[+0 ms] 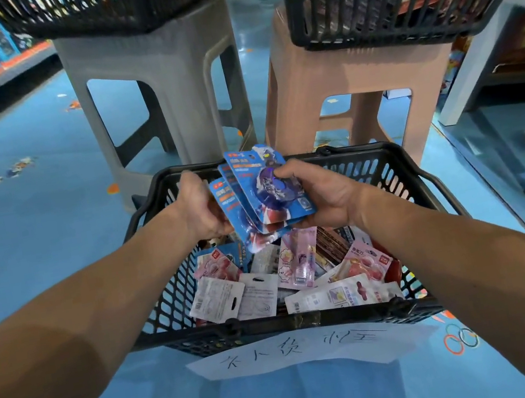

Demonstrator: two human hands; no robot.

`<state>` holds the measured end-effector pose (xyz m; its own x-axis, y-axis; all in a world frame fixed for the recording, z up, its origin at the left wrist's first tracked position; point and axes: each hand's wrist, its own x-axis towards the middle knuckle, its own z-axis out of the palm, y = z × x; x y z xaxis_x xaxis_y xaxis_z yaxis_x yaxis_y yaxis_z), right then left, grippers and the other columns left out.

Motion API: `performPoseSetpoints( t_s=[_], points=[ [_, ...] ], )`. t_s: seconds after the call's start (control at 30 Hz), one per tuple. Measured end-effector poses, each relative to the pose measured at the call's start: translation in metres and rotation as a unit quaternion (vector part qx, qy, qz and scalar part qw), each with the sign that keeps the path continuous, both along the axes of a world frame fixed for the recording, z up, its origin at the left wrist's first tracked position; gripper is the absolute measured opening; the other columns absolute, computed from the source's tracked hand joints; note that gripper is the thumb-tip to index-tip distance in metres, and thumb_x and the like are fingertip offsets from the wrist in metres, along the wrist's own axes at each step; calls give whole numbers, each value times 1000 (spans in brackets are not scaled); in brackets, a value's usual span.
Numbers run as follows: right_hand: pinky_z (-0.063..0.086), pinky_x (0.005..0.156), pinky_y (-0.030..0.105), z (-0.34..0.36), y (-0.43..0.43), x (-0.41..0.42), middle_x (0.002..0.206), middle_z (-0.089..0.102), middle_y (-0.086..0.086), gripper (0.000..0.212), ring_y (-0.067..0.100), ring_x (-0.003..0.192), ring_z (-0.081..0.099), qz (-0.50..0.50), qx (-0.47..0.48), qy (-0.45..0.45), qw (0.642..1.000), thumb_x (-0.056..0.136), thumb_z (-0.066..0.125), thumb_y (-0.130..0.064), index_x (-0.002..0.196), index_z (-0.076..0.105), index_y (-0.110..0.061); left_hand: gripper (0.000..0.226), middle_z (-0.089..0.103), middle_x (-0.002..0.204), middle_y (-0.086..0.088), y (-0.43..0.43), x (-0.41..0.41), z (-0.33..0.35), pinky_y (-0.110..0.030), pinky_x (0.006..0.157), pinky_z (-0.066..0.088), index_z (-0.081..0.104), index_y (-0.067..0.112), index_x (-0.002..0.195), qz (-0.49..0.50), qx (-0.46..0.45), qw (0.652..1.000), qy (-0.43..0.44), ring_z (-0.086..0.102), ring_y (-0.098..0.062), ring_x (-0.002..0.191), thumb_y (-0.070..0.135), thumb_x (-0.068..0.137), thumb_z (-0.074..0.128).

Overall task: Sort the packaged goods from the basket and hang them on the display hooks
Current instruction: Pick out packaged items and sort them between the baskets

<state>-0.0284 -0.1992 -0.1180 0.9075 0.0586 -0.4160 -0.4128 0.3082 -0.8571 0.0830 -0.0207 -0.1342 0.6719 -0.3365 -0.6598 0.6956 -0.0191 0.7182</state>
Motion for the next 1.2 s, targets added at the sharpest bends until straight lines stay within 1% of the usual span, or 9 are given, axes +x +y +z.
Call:
performPoseSetpoints(
  t_s=[0.17, 0.37, 0.53, 0.67, 0.77, 0.93, 1.0, 1.1, 1.2],
  points=[
    [54, 97, 51, -6, 1, 8, 121, 70, 21, 28, 31, 100, 68, -102, 2, -45, 994, 98, 60, -25, 117, 69, -7, 100, 73, 123, -16, 0, -15, 9, -65, 94, 48, 64, 20, 130, -122, -49, 991, -37, 69, -45, 111, 97, 72, 39],
    [61, 87, 46, -24, -2, 16, 128, 67, 24, 43, 42, 117, 66, -98, -39, -56, 993, 95, 66, -19, 134, 62, -1, 42, 74, 122, -10, -5, -27, 1, -48, 90, 57, 64, 25, 119, -266, -9, 955, -134, 75, -32, 101, 32, 80, 78],
    [58, 64, 30, -21, 0, 15, 107, 78, 6, 30, 22, 87, 76, -59, -126, -70, 988, 93, 67, -22, 123, 66, -16, 64, 75, 114, -5, -8, -26, -8, -57, 90, 58, 47, 28, 126, -229, -8, 961, -154, 75, -33, 101, -6, 81, 77],
    [61, 84, 40, -26, 6, 22, 115, 76, 8, 54, 26, 103, 75, -48, -178, -88, 979, 81, 70, -24, 133, 59, -15, 82, 69, 128, -6, -10, -25, -13, -57, 84, 60, 47, 27, 135, -216, -3, 961, -173, 72, -27, 110, -10, 70, 79],
    [61, 79, 37, -29, 9, 26, 119, 74, 6, 80, 23, 102, 75, -47, -171, -70, 982, 73, 74, -29, 146, 43, -18, 83, 69, 125, -8, -10, -24, -15, -54, 81, 62, 50, 22, 138, -208, -17, 962, -173, 73, -25, 105, -10, 67, 77],
    [59, 95, 47, -30, 10, 26, 117, 74, 13, 59, 30, 108, 73, -39, -190, -91, 977, 73, 80, -15, 128, 59, -12, 93, 68, 100, -10, -12, -25, -16, -42, 82, 60, 45, 16, 142, -193, -39, 967, -164, 70, -19, 88, -7, 57, 74],
    [57, 99, 51, -31, 9, 26, 116, 74, 14, 54, 31, 108, 72, -48, -192, -98, 975, 73, 83, -11, 122, 60, -12, 87, 68, 96, -6, -10, -23, -17, -38, 76, 58, 48, 13, 134, -203, -24, 964, -173, 67, -20, 89, -3, 53, 75],
    [57, 97, 53, -33, 8, 27, 115, 75, 11, 91, 28, 106, 74, -72, -186, -91, 976, 53, 91, -19, 134, 50, -10, 70, 71, 95, -3, -7, -18, -18, -32, 65, 54, 56, 19, 123, -221, -15, 959, -176, 68, -18, 87, -5, 60, 76],
    [60, 92, 49, -36, 8, 28, 112, 76, 8, 95, 26, 101, 75, -119, -187, -84, 971, 44, 93, -20, 129, 52, -11, 45, 72, 93, -3, -6, -15, -18, -33, 70, 52, 64, 20, 108, -236, -12, 956, -174, 68, -18, 85, -11, 77, 71]
  ],
)
